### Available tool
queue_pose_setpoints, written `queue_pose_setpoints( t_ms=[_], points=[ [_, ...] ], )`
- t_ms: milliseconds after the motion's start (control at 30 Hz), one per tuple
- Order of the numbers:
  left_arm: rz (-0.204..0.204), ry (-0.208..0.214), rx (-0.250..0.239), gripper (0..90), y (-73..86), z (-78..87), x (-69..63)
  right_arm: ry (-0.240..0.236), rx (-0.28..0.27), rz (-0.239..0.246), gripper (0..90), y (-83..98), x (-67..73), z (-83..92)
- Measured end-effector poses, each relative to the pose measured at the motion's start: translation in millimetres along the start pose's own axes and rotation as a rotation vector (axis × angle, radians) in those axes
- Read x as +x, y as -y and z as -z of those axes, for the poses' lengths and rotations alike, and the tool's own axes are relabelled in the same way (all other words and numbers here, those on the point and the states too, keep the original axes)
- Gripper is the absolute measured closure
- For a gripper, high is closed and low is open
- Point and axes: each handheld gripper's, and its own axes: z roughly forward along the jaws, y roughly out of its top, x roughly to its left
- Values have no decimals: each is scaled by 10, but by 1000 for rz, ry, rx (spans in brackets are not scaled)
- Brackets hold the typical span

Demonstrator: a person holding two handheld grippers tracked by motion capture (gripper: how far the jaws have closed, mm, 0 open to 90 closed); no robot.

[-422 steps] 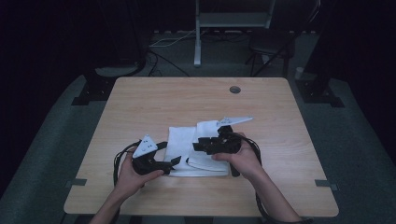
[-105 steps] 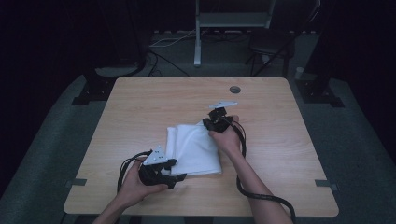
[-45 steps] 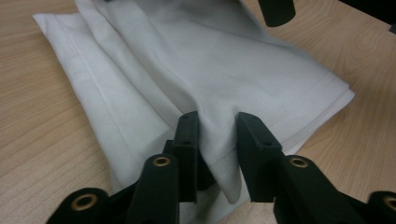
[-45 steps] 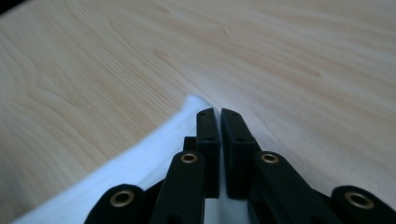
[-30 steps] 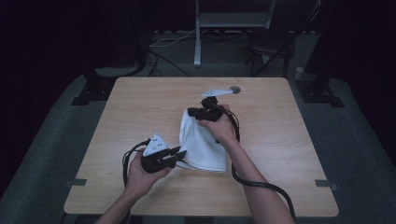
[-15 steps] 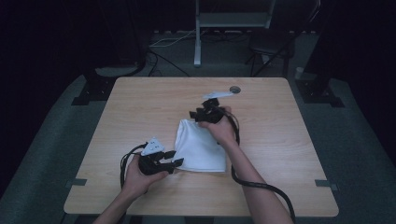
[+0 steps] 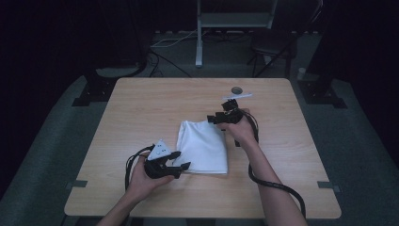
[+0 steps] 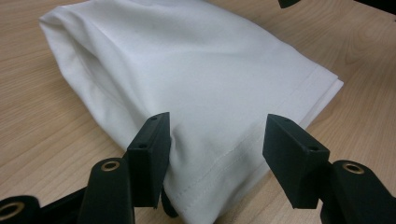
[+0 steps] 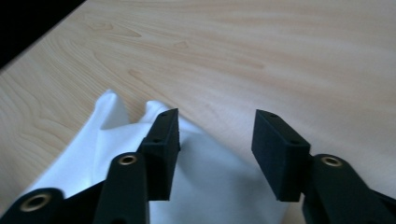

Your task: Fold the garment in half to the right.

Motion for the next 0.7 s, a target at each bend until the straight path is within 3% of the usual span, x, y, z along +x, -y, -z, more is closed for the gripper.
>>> queue_pose_setpoints(
  t_ms=[100,167,300,533,633,700],
  points=[
    [-6,1,11,412,6,-15,1,47,19,35,471,5,45,-22],
    [-4,0,11,412,10,-18,3,61,32,76,588,12,76,-37],
    [-3,3,21,412,14,-24,7,45,45,90,819,62,93,-77],
    [5,11,7,444,-7,1,13,54,-3,3,849,76,9,92],
    [2,16,-15,507,-30,23,-3,22,-61,-35,840,60,-2,212],
    [-4,10,-10,512,-33,28,-9,30,-75,-31,842,53,-12,278]
  ],
)
